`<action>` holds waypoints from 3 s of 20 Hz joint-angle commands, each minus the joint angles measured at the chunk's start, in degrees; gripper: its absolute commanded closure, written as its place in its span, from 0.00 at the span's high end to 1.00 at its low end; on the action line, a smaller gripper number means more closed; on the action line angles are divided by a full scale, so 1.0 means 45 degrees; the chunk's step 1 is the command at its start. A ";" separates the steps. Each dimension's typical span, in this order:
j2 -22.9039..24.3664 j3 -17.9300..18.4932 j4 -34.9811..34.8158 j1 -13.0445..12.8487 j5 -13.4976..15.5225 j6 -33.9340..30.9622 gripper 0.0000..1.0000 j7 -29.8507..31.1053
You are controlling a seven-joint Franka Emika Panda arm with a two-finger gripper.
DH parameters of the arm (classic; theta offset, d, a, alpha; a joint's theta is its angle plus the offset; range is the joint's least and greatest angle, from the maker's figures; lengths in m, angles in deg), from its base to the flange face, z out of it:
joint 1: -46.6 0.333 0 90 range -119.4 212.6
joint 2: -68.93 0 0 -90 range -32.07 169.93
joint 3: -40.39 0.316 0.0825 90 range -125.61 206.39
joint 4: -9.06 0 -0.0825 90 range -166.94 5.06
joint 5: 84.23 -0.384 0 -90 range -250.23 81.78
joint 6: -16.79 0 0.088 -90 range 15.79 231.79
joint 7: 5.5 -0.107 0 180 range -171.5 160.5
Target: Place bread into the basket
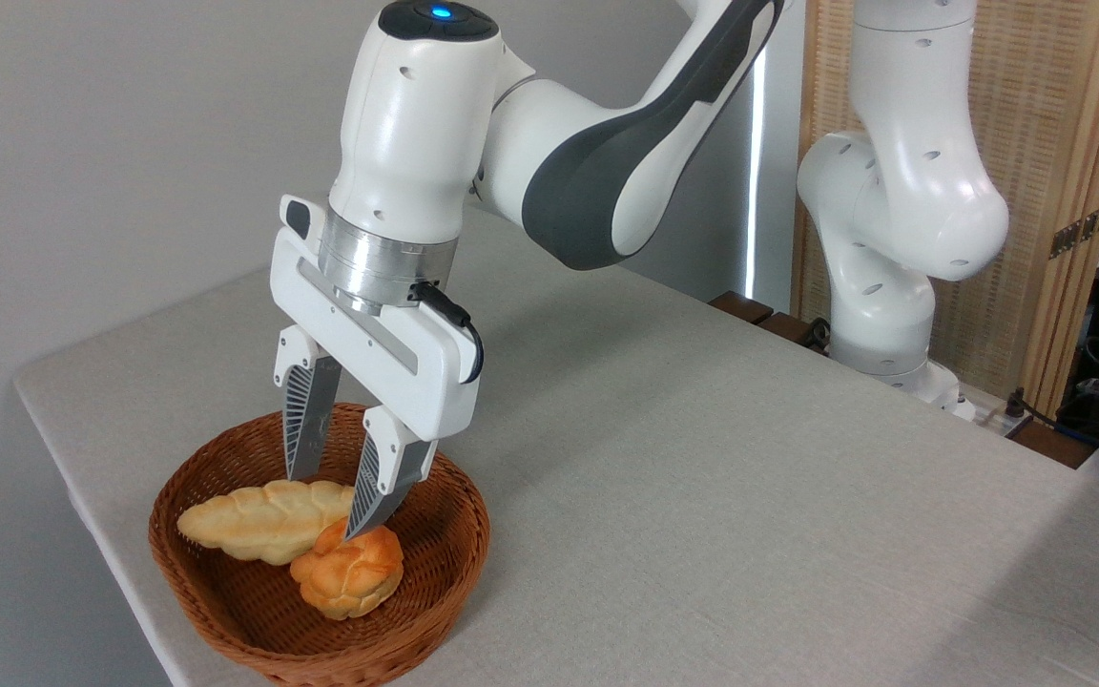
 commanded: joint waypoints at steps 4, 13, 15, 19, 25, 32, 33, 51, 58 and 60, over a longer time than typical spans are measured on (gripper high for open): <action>0.0736 0.0107 0.0151 0.0013 0.0159 -0.1320 1.00 -0.0032; 0.0914 -0.0107 0.3097 0.0053 -0.2066 -0.7392 1.00 0.1486; 0.0855 -0.0380 0.3976 0.0053 -0.2301 -0.8681 1.00 0.2251; 0.0855 -0.0420 0.4039 0.0052 -0.3157 -0.9057 1.00 0.2195; 0.0816 -0.0596 0.4039 0.0053 -0.3786 -0.9467 1.00 0.1727; 0.0796 -0.1645 0.4039 0.1200 -0.3747 -0.9391 1.00 0.1667; 0.0796 -0.1806 0.4039 0.1398 -0.3747 -0.9371 1.00 0.1667; 0.0367 -0.2490 0.4507 0.2180 -0.3747 -0.9254 1.00 0.1667; 0.0445 -0.2452 0.4507 0.2221 -0.3747 -0.9254 1.00 0.1667; 0.0445 -0.2433 0.4507 0.2221 -0.3747 -0.9254 1.00 0.1667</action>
